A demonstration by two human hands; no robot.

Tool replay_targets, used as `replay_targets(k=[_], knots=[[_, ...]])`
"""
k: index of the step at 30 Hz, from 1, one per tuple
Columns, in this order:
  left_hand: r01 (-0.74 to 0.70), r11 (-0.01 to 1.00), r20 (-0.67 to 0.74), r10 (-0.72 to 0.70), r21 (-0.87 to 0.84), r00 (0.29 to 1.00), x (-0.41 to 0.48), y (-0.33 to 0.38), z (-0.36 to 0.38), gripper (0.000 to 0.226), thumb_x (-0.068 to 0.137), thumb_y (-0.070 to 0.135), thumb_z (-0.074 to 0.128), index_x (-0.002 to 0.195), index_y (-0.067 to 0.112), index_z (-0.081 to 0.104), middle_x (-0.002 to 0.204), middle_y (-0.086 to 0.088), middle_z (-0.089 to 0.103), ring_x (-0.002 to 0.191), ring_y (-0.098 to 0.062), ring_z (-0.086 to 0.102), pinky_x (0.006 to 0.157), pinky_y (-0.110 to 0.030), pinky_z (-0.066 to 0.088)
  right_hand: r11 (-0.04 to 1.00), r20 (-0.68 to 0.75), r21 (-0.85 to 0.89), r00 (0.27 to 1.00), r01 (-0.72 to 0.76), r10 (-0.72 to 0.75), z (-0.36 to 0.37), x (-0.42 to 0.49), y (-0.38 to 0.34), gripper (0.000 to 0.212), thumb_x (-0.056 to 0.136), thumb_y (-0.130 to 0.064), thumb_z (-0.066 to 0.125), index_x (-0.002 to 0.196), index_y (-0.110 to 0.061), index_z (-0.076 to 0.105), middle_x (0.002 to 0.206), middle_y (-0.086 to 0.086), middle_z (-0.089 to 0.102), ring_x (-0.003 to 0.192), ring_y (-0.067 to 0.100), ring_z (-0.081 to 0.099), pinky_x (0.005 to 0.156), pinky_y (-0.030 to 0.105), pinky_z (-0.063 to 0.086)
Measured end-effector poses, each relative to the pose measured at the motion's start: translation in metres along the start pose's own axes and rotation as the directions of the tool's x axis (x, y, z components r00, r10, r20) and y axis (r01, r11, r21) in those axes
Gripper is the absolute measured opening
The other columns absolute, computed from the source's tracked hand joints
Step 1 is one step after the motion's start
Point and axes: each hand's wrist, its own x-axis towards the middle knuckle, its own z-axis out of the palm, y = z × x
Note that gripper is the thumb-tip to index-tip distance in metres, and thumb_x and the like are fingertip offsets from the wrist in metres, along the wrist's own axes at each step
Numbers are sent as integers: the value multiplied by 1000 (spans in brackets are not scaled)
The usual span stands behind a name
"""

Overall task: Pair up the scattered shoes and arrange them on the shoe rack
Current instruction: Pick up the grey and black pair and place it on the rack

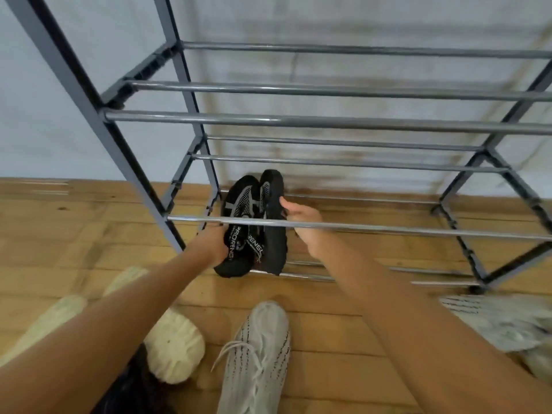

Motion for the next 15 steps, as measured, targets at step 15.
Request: replay_targets(k=[15], knots=[[-62,957,-172,13,-283,985,14,-11,24,44,95,9,37,138,16,37,124,-21,55,106,-43,54,86,-49,45,689,36,-725,998,-9,51,-23,9,73,68,94,-44,38,152,-17,12,156,15,24,143,38,20,116,53,16]])
